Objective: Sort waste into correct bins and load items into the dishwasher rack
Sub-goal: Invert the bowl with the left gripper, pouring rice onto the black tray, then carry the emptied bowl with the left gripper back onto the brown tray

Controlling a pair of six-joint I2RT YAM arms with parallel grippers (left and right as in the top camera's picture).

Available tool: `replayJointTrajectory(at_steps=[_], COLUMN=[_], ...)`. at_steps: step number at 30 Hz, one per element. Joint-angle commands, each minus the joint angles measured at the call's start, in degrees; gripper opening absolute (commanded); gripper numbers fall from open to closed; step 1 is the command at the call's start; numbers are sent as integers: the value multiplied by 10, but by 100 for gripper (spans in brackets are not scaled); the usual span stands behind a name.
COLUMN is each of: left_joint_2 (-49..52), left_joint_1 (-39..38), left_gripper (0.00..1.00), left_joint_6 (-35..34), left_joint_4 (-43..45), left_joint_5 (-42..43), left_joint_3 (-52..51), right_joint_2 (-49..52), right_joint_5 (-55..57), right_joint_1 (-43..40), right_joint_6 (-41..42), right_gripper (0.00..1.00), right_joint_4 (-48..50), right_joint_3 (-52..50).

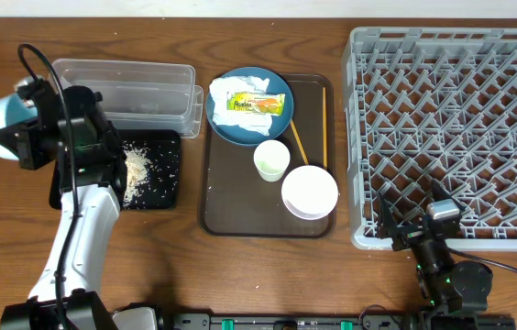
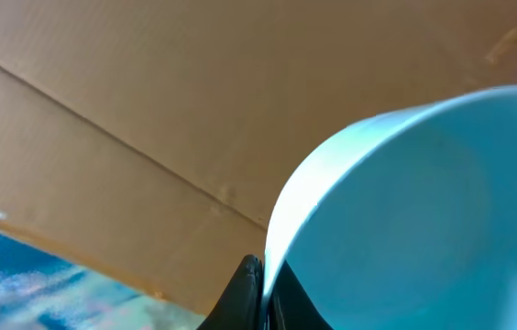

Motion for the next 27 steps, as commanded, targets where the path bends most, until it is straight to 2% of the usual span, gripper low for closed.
replayJointTrajectory(at_steps=[1, 6, 11, 21, 27], left_joint_2=[-3, -4, -33, -217, -276], left_joint_1=[1, 1, 1, 2, 2], left_gripper=[6, 6, 6, 6, 6], left_joint_6=[-151, -283, -405, -460, -483], left_joint_4=[-60, -210, -280, -369, -485], left_joint_5=[39, 146, 172, 543, 759], left_joint_3=[8, 8, 9, 9, 8], right_joint_2=[-1, -1, -1, -1, -1], right_joint_5=[-2, -2, -2, -2, -2], right_joint_1=[6, 6, 6, 6, 6], right_joint_6=[-2, -2, -2, -2, -2], right_gripper=[99, 99, 99, 99, 99], right_joint_4=[-2, -2, -2, -2, -2], right_joint_3=[-1, -1, -1, -1, -1])
